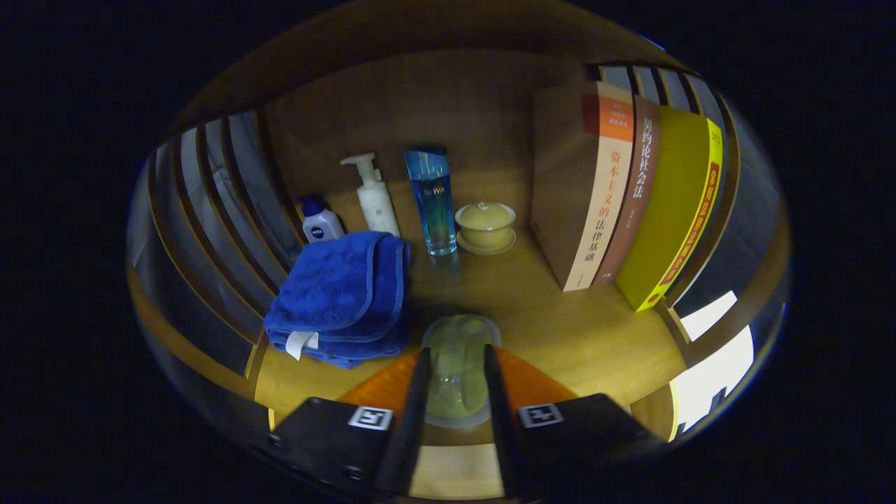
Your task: Pull open the drawer, take out the items inside it, and place them on the countertop above the cabinet.
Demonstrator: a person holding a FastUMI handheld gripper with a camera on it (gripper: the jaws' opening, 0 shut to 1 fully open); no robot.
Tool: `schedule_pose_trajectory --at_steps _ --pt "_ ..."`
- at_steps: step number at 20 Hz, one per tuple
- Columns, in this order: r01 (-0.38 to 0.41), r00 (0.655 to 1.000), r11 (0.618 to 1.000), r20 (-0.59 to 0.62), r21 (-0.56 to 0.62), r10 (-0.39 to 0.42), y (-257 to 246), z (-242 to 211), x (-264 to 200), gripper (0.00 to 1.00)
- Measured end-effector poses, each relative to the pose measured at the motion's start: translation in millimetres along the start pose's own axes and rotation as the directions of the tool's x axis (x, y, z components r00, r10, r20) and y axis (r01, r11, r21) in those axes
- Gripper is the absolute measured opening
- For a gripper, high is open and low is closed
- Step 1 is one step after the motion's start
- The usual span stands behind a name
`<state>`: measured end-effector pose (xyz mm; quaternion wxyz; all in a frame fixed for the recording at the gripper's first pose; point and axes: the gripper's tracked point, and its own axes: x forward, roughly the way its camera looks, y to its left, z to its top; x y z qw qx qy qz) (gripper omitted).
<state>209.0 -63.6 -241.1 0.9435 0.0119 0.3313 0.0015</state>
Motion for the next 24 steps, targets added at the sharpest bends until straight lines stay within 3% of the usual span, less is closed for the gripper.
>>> schedule_pose_trajectory --at_steps 5,17,24 --pt "0.017 0.991 1.000 0.135 -0.010 -0.016 -4 27 -32 0.97" --pt "0.014 0.909 0.994 0.415 -0.105 0.032 1 86 -163 0.97" --pt "-0.019 0.866 0.990 0.493 -0.137 0.085 5 83 -237 0.97"
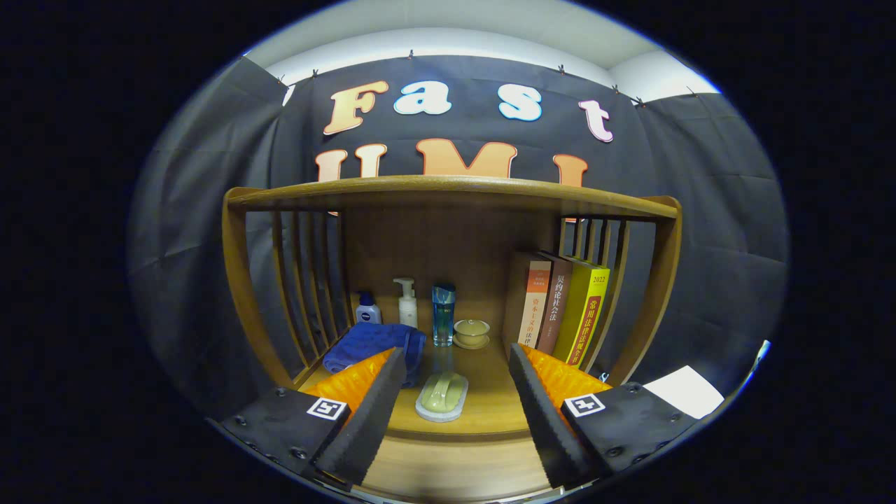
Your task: Pull open the drawer, take out the items inside it, and place them on the countertop above the cabinet.
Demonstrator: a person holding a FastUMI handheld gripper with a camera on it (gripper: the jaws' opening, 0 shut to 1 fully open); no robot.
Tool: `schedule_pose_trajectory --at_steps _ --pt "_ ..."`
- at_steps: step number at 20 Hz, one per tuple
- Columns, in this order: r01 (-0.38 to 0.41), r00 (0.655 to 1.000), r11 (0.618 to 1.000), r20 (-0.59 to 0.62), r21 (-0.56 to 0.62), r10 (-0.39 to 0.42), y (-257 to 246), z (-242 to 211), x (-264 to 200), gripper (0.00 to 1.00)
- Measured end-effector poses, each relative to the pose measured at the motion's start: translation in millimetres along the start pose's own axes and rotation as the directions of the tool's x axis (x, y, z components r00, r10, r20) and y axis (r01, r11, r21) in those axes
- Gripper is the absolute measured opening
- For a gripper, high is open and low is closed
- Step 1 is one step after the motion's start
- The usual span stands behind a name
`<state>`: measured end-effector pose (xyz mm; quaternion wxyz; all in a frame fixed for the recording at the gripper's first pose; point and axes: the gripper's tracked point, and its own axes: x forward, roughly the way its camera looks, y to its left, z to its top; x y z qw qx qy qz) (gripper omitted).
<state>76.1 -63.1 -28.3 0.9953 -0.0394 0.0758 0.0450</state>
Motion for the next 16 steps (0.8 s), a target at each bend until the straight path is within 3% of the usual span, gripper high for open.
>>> schedule_pose_trajectory --at_steps 7,16 --pt "-0.007 1.000 0.999 0.004 0.054 0.007 -1 -66 -73 0.97" --pt "0.017 0.990 0.998 -0.141 0.054 -0.010 9 -222 -145 0.97"
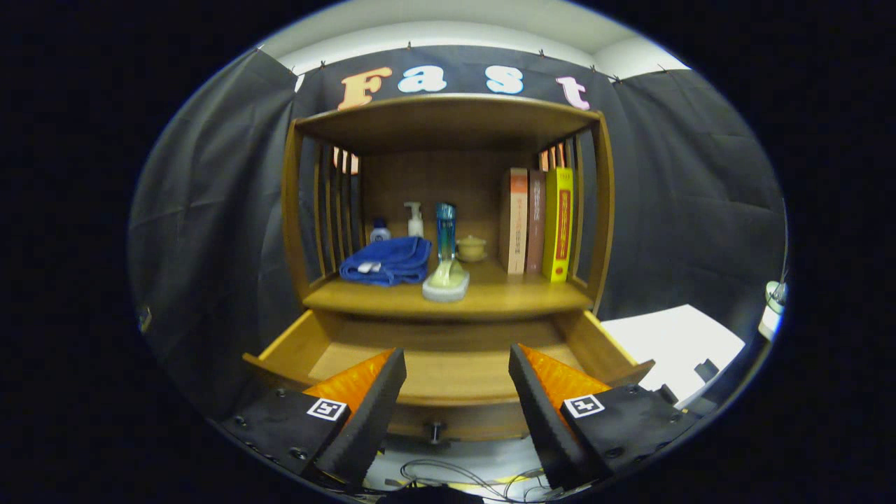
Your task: Pull open the drawer, take out the items inside it, and place them on the countertop above the cabinet.
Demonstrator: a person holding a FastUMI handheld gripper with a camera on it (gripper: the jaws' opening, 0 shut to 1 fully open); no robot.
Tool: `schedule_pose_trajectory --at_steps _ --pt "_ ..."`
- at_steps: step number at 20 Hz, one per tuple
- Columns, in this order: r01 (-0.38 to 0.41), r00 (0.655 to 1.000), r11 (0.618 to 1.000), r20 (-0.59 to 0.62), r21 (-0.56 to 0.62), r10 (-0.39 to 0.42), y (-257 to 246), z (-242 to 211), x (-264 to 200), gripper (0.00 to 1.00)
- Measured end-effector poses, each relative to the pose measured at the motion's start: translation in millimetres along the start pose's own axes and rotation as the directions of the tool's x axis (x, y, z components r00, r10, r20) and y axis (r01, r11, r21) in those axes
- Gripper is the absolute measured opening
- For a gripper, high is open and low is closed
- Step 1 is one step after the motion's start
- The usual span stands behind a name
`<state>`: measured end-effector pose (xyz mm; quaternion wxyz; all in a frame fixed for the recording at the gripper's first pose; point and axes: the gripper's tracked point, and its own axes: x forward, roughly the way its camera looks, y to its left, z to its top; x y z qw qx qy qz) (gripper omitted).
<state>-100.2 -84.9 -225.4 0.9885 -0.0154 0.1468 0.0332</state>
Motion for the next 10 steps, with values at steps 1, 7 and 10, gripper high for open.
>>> schedule_pose_trajectory --at_steps 1,7,10 --pt "-0.006 1.000 1.000 -0.026 0.014 0.006 1 -18 -1 0.97" --pt "-0.003 0.995 1.000 -0.102 -0.012 0.001 3 -73 20 0.97" --pt "0.023 0.992 1.000 -0.120 -0.004 -0.024 -1 -89 25 0.98"
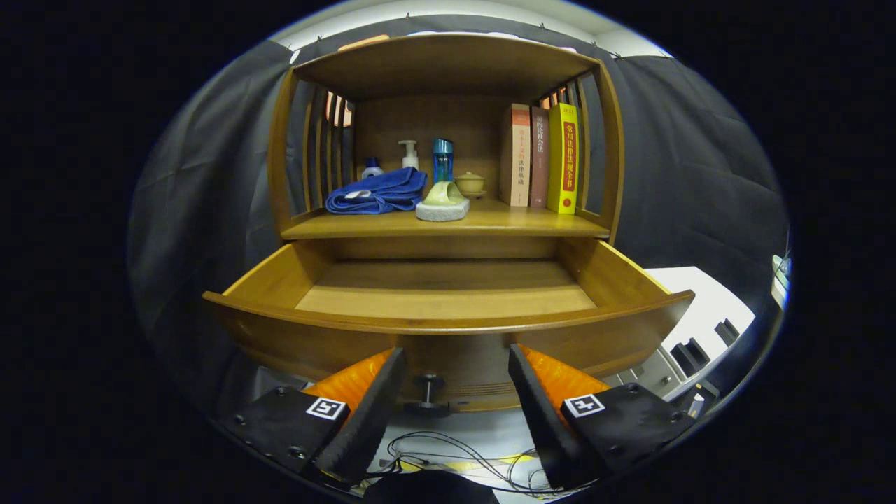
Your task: Pull open the drawer, take out the items inside it, and place them on the countertop above the cabinet.
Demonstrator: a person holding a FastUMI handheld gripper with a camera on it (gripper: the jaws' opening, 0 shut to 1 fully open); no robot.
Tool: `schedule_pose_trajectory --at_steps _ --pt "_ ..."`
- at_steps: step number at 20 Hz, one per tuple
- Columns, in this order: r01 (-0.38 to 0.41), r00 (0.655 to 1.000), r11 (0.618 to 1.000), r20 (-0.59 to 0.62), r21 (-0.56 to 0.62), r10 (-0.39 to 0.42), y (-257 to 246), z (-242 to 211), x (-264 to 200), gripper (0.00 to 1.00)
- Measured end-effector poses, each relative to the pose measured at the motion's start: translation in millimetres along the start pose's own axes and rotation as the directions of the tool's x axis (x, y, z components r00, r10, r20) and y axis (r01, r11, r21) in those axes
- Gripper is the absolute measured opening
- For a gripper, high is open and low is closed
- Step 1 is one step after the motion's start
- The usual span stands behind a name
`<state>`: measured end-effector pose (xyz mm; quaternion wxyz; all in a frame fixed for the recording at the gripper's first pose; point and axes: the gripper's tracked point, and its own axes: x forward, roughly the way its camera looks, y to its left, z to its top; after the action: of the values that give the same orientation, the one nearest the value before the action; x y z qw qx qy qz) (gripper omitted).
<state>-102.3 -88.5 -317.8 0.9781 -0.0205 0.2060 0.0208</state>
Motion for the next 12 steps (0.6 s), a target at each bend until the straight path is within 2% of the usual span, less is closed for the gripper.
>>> schedule_pose_trajectory --at_steps 3,12 --pt "0.005 1.000 1.000 0.015 0.019 -0.005 0 5 11 0.98" --pt "0.016 0.998 1.000 0.063 0.009 -0.016 5 37 88 0.99"
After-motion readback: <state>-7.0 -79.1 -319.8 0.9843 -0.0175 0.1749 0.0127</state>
